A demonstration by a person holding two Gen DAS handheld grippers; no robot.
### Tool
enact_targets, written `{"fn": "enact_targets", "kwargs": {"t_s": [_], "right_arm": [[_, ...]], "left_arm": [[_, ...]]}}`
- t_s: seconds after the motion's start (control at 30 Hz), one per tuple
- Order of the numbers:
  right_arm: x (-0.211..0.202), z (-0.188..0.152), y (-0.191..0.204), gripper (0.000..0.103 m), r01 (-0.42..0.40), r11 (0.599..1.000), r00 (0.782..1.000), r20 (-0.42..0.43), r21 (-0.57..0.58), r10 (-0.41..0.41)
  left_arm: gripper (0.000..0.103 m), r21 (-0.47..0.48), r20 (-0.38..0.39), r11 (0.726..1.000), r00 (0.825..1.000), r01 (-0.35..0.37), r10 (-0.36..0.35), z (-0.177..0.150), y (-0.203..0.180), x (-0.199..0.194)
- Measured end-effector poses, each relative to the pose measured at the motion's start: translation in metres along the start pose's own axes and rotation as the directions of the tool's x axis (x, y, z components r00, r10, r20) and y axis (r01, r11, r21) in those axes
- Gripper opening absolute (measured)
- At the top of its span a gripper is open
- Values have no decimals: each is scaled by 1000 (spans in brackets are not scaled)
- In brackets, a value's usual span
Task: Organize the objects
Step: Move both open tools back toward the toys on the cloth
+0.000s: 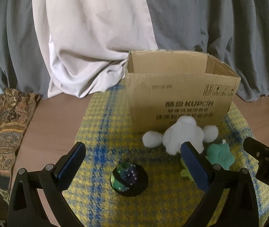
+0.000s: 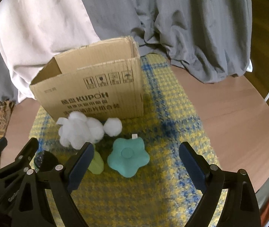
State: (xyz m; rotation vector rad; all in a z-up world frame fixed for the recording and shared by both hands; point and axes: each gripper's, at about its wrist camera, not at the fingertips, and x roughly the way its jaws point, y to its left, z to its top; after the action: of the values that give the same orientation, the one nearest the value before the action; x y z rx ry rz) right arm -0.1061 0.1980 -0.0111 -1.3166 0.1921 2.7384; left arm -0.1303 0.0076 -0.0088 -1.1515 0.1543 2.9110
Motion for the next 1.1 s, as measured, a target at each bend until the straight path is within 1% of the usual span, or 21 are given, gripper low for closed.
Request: {"fn": "enact_targets", "kwargs": {"t_s": [0.17,0.5,0.73,1.1], "right_arm": [[10,-8,1,91,12,1000,1000,-22,-7,-12],[30,-21,-2,91,28,999,998,-58,-14,-29],[45,-30,-8,91,36,999,996,-87,-11,-37],[63,-37,-6,91,33,999,992,-117,-25,-36]], "left_arm": [[102,-16,-26,1000,1000,0,-1,-11,1,9],[102,-20,-54,1000,999,-12,11,-26,-1,23],[102,-22,-87,1000,996,-19,17,-40,-3,38],[102,-29,-111,999,993,-28,25,-47,-5,51]]}}
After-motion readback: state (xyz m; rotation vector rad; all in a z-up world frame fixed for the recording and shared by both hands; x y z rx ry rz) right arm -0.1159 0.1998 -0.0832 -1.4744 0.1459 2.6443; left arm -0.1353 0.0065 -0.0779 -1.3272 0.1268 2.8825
